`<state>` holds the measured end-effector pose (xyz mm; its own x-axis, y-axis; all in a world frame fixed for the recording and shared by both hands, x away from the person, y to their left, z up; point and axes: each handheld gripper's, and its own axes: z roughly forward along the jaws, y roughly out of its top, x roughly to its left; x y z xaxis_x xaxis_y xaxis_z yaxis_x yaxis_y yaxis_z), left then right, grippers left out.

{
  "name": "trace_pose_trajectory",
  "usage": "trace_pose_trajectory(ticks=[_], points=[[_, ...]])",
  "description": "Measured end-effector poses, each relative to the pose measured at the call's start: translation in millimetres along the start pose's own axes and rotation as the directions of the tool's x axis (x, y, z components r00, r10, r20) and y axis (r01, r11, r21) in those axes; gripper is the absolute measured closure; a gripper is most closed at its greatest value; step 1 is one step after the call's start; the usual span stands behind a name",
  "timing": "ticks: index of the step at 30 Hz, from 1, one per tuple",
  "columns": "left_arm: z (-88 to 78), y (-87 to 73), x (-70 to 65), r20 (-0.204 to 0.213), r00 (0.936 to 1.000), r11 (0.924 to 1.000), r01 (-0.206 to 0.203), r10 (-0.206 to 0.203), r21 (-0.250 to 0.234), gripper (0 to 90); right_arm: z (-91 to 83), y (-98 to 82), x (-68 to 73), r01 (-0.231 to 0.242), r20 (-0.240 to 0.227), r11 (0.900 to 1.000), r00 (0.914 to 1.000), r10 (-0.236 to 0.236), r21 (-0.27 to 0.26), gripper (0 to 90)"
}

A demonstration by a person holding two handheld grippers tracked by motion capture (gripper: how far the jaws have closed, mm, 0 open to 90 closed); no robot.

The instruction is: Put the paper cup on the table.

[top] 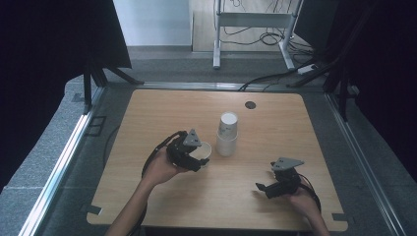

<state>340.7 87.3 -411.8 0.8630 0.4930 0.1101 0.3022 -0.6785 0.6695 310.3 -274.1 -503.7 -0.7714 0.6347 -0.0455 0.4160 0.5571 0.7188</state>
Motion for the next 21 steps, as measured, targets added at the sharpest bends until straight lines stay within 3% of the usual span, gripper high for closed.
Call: trace_pose_trajectory(ticks=[7, 14, 21], points=[[0.2, -5.9, 6.1, -0.031, 0.9994, 0.9997, 0.015, -0.014, 0.021, 27.1, 8.1, -10.3, -5.1, -0.007, 0.014, 1.000, 0.9999, 0.007, 0.029, 0.0], [2.1, -11.8, 14.2, -0.070, 0.9971, 0.9984, 0.032, -0.029, 0.046, 27.1, 8.7, -12.4, -11.6, -0.055, -0.015, 0.998, 0.9983, 0.056, 0.038, 0.0], [6.8, -15.6, 21.9, -0.101, 0.9932, 0.9961, 0.064, -0.057, 0.060, 27.1, 8.8, -12.4, -11.5, -0.055, -0.014, 0.998, 0.9984, 0.055, 0.038, 0.0]])
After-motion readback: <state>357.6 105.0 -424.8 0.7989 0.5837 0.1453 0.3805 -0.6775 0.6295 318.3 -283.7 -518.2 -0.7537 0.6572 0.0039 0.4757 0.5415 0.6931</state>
